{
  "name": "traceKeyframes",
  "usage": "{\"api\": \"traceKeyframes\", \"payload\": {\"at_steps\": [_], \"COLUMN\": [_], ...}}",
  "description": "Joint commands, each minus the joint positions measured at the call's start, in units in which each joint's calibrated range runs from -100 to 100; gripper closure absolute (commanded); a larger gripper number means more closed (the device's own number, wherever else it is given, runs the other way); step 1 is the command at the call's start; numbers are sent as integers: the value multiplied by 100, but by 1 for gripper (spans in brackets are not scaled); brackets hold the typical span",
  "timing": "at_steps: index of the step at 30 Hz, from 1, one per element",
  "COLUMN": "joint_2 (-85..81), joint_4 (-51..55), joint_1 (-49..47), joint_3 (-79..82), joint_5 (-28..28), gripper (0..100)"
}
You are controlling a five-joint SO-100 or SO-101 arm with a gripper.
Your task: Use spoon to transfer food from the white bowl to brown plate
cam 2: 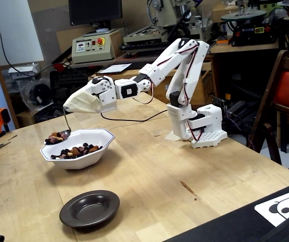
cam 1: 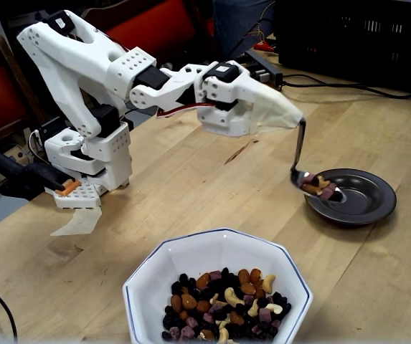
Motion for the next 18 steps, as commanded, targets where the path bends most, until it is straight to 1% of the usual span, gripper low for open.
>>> {"api": "traceKeyframes", "payload": {"at_steps": [1, 18], "joint_2": [-269, -269], "joint_4": [3, 3], "joint_1": [-349, -1327], "joint_3": [-382, -382], "joint_5": [20, 10], "gripper": [97, 97]}}
